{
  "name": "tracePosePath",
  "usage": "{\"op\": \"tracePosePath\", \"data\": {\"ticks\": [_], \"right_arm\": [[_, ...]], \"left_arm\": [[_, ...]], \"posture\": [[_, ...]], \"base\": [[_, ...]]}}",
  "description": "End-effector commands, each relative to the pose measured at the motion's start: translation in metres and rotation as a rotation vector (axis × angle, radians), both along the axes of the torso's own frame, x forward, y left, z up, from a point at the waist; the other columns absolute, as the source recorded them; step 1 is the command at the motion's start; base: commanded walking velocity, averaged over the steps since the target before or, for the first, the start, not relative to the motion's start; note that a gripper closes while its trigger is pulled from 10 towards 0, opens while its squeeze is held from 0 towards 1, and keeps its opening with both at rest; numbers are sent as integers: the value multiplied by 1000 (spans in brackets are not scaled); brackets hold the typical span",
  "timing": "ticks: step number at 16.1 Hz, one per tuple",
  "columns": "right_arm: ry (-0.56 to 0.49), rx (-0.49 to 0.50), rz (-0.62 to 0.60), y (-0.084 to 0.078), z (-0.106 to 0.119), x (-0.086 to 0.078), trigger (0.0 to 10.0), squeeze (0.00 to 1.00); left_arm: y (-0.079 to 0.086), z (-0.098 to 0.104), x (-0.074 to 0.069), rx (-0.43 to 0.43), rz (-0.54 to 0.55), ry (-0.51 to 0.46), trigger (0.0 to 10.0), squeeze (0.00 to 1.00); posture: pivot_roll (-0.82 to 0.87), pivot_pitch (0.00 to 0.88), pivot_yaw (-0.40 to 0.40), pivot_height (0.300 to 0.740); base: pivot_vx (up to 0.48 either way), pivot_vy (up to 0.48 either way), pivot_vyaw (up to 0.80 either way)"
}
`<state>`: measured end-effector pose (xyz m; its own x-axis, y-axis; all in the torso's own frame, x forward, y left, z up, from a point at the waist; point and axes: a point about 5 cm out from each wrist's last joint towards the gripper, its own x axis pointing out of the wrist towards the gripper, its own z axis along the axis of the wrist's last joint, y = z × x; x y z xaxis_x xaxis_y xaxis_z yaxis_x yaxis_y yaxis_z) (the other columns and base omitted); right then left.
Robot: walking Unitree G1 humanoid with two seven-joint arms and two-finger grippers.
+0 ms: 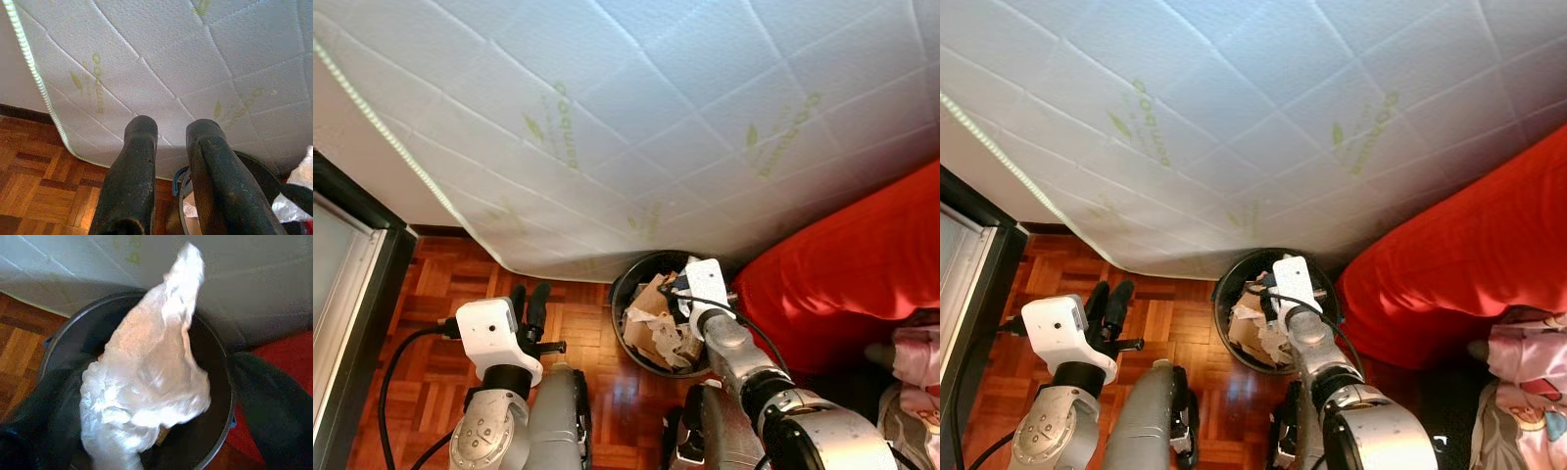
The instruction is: Clean up the room
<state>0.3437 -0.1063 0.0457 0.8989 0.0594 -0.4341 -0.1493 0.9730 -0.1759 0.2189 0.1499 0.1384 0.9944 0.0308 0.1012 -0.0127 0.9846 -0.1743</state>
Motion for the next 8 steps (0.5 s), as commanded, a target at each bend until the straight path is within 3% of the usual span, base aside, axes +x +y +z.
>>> {"op": "tracePosePath", "data": {"ticks": [1,2,3,4,5,6,7,8], "right_arm": [[65,5,-23,-4,-14,-10,10000,1000],[56,24,-24,-3,-13,-9,10000,1000],[-119,43,-5,1,9,3,10000,1000],[-147,34,4,2,12,4,10000,1000],[23,-17,2,-1,-11,-9,10000,1000],[147,13,-23,-5,-29,-22,10000,1000],[29,98,-44,0,-12,-10,10000,1000],[-47,116,-40,2,-1,-3,10000,1000]], "left_arm": [[1,-3,-4,8,10,26,10000,0],[1,-3,-4,8,11,27,10000,0],[1,-3,-4,8,12,27,10000,0],[1,-3,-5,8,12,27,10000,0],[1,-4,-5,6,12,27,10000,0],[0,-3,-4,6,10,26,10000,0],[1,-3,-4,6,12,26,10000,0],[2,-4,-5,7,14,28,10000,0]], "posture": [[255,370,-48,657],[255,370,-48,657],[255,370,-48,657],[254,372,-49,657],[250,367,-49,657],[260,368,-50,657],[256,376,-49,657],[256,376,-49,657]], "base": [[0,0,0],[0,0,0],[0,0,0],[0,0,0],[0,0,0],[0,0,0],[0,0,0],[0,0,0]]}}
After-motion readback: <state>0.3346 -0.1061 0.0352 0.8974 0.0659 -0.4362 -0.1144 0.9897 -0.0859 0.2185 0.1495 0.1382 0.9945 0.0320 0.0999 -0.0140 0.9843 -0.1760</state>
